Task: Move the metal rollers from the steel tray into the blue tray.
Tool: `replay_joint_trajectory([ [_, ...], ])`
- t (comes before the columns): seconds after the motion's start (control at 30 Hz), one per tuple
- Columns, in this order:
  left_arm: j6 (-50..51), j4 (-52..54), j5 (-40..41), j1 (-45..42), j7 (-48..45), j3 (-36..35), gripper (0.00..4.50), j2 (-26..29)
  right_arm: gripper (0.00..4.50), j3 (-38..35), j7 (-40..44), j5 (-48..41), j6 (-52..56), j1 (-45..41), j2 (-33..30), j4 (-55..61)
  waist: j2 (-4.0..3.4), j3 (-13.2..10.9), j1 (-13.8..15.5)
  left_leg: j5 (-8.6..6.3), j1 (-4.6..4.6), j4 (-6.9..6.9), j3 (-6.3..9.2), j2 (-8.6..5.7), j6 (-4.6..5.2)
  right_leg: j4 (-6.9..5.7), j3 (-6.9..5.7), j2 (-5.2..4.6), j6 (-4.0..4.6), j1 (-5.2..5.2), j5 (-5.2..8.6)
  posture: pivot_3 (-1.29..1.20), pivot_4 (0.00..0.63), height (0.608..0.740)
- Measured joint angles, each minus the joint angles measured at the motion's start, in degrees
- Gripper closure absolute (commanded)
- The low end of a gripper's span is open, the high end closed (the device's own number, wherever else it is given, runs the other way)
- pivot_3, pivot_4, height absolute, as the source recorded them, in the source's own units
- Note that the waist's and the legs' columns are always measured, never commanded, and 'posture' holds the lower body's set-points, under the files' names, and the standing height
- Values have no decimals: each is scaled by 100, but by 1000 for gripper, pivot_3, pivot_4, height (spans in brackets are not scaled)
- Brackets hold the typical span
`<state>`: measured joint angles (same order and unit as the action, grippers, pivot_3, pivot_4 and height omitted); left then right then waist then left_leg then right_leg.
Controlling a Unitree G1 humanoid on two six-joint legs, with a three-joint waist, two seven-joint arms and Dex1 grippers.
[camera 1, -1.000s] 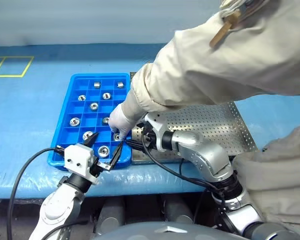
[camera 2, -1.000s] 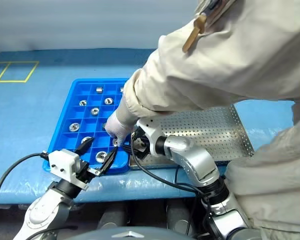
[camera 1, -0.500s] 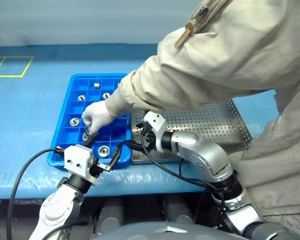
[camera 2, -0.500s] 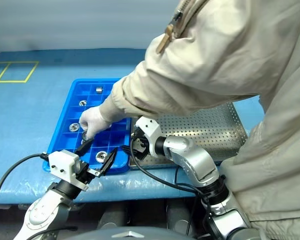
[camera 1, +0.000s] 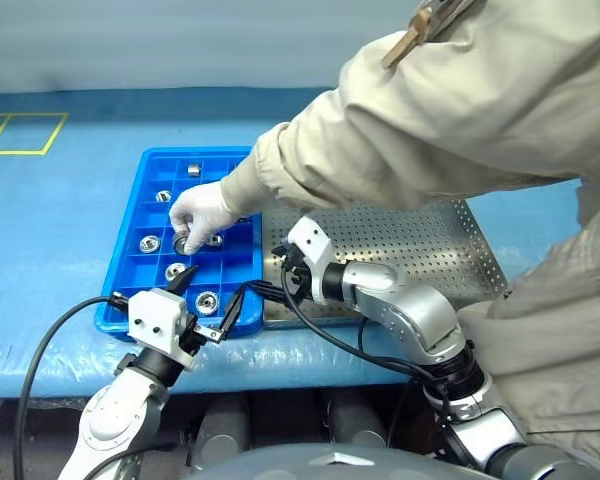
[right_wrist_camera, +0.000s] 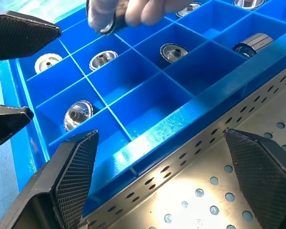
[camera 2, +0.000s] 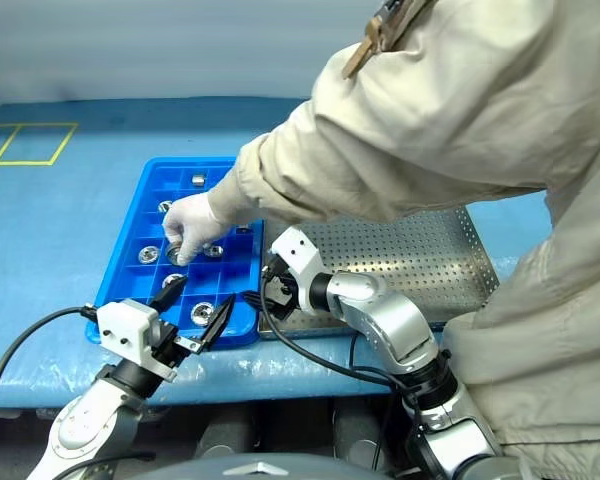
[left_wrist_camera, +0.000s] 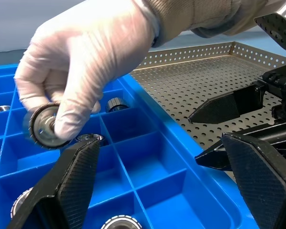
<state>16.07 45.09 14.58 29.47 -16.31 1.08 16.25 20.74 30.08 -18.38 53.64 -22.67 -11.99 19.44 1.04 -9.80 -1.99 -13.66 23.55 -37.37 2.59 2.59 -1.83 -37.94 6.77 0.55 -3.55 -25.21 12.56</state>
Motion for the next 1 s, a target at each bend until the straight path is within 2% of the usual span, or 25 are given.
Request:
replay_joint_trajectory([
  [1.0,0,0,0,12,-26,1,0,-4,28,45,25,0,-56,-54,-4,0,0,0,41,0,-5,-6,1,0,0,0,0,0,-1,8,-1,106,150,740],
])
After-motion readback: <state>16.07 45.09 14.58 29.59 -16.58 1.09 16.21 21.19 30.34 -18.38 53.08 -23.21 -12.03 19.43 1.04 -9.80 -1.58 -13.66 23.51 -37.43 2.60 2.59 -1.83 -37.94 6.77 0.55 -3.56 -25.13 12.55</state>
